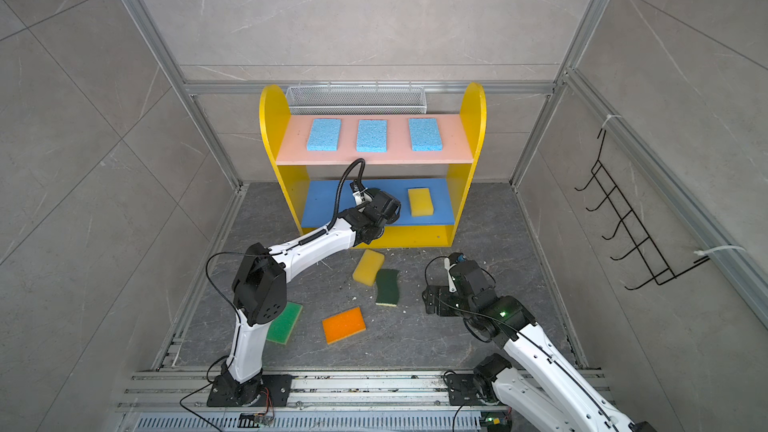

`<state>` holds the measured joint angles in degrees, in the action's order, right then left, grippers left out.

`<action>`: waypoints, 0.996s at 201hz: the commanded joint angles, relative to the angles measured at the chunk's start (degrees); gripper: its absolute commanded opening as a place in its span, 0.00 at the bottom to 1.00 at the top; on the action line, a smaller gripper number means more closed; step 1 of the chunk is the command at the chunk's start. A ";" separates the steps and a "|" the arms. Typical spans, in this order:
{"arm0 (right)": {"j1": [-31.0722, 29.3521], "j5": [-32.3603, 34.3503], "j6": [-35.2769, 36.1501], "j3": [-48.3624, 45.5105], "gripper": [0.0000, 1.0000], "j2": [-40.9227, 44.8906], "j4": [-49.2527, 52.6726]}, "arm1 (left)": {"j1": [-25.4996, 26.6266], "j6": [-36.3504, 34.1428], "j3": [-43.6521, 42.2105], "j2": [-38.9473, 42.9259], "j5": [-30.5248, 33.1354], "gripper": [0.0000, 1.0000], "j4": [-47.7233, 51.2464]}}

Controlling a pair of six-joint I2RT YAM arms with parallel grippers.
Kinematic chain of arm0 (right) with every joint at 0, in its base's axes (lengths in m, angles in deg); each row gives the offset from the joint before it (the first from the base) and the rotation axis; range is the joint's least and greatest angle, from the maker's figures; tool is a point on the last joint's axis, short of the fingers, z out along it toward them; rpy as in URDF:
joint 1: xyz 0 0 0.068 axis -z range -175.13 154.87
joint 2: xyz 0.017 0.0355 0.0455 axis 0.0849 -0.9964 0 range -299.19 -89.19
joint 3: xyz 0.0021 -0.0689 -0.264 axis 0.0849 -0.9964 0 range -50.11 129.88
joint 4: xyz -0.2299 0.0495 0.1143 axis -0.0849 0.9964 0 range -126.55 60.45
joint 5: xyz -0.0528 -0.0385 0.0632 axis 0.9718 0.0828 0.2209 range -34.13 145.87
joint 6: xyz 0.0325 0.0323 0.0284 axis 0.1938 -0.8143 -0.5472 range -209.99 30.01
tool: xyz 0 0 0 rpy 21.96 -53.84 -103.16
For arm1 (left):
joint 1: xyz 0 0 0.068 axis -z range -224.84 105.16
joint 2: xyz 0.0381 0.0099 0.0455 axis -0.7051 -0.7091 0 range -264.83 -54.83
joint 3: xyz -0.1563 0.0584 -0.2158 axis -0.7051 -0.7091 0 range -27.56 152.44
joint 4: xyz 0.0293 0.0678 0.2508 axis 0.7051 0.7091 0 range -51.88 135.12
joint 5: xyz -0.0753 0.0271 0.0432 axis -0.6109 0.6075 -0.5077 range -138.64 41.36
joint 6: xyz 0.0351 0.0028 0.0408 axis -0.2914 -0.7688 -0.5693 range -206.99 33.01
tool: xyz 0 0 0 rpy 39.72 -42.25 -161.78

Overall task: Place and organize the cleaning sponges onto the shelf
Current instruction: 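Lower the scouring pad onto the blue shelf, open the left gripper, withdraw, then reach the right gripper to the scouring pad while the left gripper draws back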

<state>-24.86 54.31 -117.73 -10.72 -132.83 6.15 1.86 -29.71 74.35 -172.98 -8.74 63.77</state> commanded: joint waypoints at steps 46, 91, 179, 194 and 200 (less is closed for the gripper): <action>-0.32 0.86 -1.55 -0.27 0.94 -0.18 0.07 | 4.33 -6.47 -11.53 14.95 5.18 0.91 0.92; -0.32 1.01 -2.39 -0.10 0.94 -1.10 -0.85 | 9.69 -13.21 -19.03 26.09 11.95 0.90 1.79; -0.28 2.33 -1.45 -0.59 0.93 -1.79 -4.46 | 13.11 -20.79 -43.93 51.06 13.21 0.91 -2.75; -0.32 2.75 -1.36 -0.51 0.93 -2.42 -5.72 | 13.13 -21.11 -45.27 51.97 13.13 0.91 -2.65; -0.30 2.87 -1.56 -0.39 0.93 -2.81 -6.44 | 13.15 -20.85 -45.10 51.77 13.40 0.91 -1.40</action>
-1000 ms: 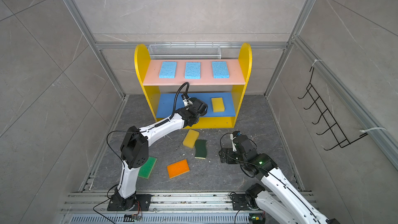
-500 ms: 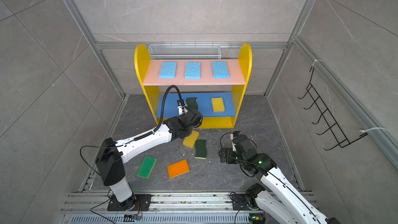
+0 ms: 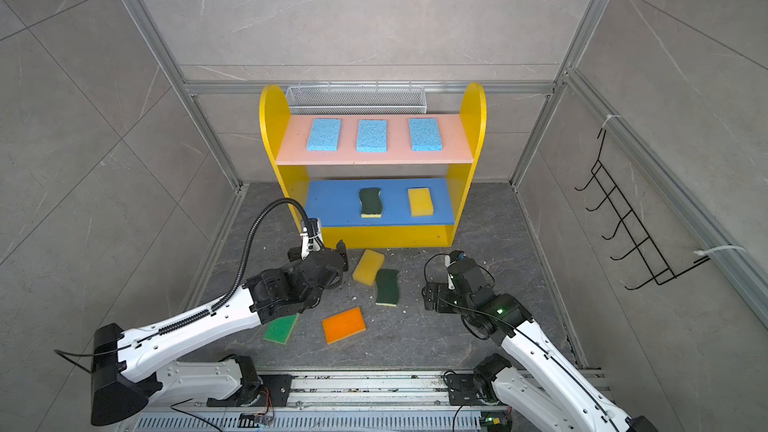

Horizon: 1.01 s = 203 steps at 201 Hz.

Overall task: Place and organize the cleaning sponges onto the shelf
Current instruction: 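Reach the right gripper to the scouring pad while the left gripper draws back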

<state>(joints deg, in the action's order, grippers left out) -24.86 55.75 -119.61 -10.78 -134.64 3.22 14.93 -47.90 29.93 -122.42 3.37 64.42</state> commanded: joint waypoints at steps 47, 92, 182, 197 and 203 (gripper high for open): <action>-3.29 3.19 -2.12 4.26 0.92 -8.53 -10.75 | -0.56 0.84 3.56 -0.53 1.89 0.91 8.94; -8.89 6.78 -1.56 12.98 0.92 -20.94 -18.49 | -6.10 0.30 -5.51 7.49 -6.87 0.90 3.37; -13.96 18.50 4.15 33.57 0.95 -46.34 -26.33 | -15.88 -1.95 -11.35 18.61 -13.66 0.90 3.17; -13.94 20.31 5.17 36.38 0.96 -49.38 -26.32 | -17.12 -1.40 -11.13 19.02 -15.85 0.90 3.40; -13.94 20.87 5.75 37.74 0.96 -50.46 -26.39 | -17.51 -1.42 -11.09 19.11 -16.37 0.90 3.46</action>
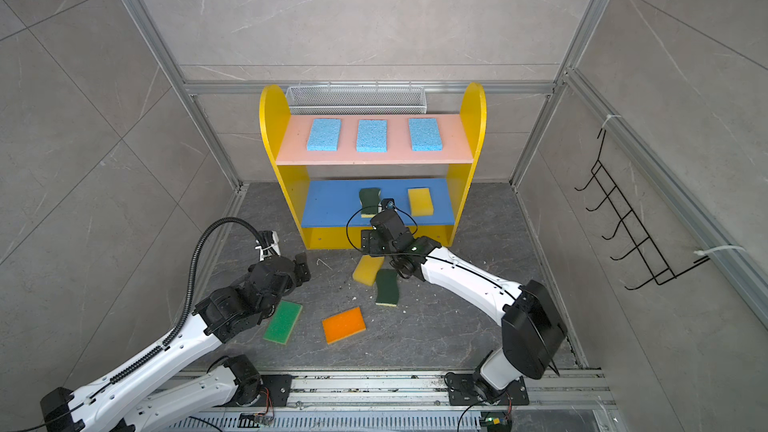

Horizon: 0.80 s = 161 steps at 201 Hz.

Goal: Place and organize the cleaning sponges onto the shelf

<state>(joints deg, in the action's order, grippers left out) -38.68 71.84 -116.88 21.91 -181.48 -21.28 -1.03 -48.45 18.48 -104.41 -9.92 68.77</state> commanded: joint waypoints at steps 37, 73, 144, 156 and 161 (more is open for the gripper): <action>-0.09 7.57 6.19 13.39 0.99 -10.57 0.05 | -3.29 -1.33 0.45 1.50 -3.60 0.91 0.27; 0.78 7.76 6.03 21.12 0.99 -16.90 4.76 | -4.85 -0.14 -0.50 2.46 -2.91 0.91 -0.19; 2.68 9.35 3.52 25.62 0.99 -20.21 8.12 | -6.79 -2.49 0.10 1.66 -2.77 0.92 -1.50; 2.77 9.68 3.93 25.78 0.99 -20.49 8.11 | -7.01 -2.71 0.01 0.91 -3.02 0.92 -2.02; 2.83 9.65 4.03 26.08 0.99 -20.78 8.30 | -7.12 -2.76 0.06 0.51 -3.25 0.92 -2.24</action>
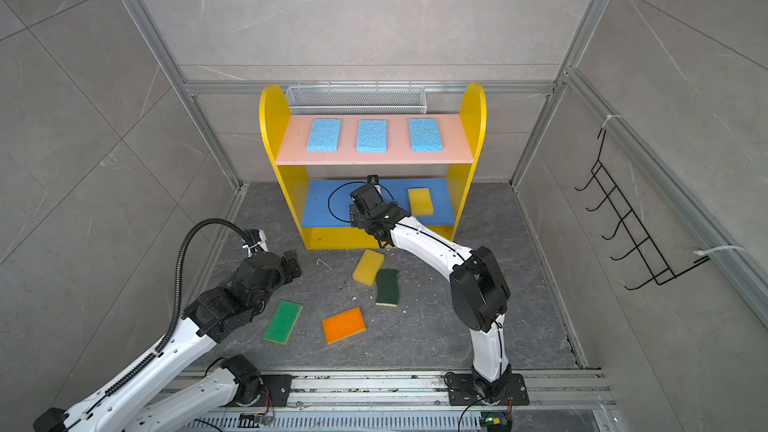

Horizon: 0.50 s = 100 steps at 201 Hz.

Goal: Place and organize the cleaning sponges onto the shelf

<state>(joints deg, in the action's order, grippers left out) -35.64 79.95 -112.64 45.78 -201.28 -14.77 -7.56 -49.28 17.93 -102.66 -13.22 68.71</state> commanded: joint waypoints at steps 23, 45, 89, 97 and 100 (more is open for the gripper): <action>0.17 0.57 0.19 4.52 0.99 -2.97 3.32 | -0.83 -1.97 0.55 -2.24 -0.87 0.92 -3.07; 0.19 1.08 0.42 6.66 0.99 -4.69 4.76 | -1.30 -2.37 0.50 -2.10 -0.88 0.92 -3.17; 0.33 3.99 -0.76 12.43 0.99 -8.41 10.53 | -2.96 -3.61 0.65 -0.41 -0.65 0.92 -2.84; 0.33 4.18 -1.03 13.49 0.99 -9.17 11.51 | -3.17 -3.75 0.48 -0.18 -1.01 0.92 -3.12; 0.47 4.15 -1.07 13.82 0.99 -9.36 11.71 | -3.29 -3.83 0.47 -0.08 -1.11 0.92 -3.20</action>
<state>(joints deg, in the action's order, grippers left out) -35.60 81.63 -112.71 55.75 -208.13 -8.14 -9.92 -51.09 17.93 -104.37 -14.31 67.57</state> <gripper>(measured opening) 0.992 0.920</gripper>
